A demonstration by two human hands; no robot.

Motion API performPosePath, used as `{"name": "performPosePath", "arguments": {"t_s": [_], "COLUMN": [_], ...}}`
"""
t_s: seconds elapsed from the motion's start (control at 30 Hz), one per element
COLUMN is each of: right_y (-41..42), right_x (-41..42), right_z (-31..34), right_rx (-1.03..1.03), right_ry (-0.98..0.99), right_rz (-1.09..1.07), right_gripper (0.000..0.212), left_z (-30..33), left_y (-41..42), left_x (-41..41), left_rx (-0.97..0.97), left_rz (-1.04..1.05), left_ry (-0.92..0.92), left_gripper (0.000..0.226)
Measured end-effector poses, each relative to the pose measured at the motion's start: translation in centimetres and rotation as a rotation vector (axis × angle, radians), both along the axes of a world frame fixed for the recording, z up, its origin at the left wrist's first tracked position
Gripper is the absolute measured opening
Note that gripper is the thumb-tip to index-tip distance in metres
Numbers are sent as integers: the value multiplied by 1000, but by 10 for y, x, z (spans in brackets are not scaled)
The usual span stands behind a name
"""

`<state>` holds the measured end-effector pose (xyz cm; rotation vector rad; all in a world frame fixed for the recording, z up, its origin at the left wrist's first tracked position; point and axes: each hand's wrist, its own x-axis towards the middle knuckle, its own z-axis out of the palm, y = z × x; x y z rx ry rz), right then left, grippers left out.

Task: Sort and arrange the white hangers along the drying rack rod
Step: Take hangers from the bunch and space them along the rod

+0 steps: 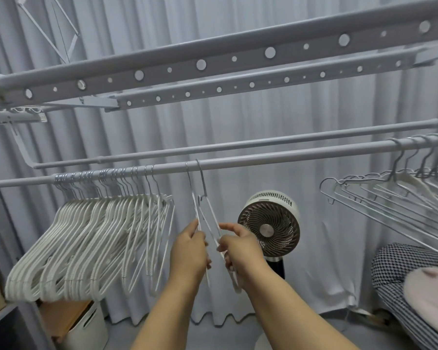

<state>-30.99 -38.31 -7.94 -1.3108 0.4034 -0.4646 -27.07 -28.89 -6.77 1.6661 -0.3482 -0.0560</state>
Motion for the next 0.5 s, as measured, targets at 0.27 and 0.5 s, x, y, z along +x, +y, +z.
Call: {"name": "performPosePath", "arguments": {"t_s": [0.27,0.5], "right_y": [-36,-64], "right_x": [-30,-65], "right_z": [-4,4], "right_rx": [-48,-73], "right_ry": [-2,-32], "right_rz": [-105,-161], "right_gripper": [46,49], "left_z": [3,3], "left_y": [-33,-66], "left_x": [-34,-58], "left_rx": [-43,-48], "left_rz": [-78,-151], "left_ry": [-58,-72], "left_gripper": [34,38]}}
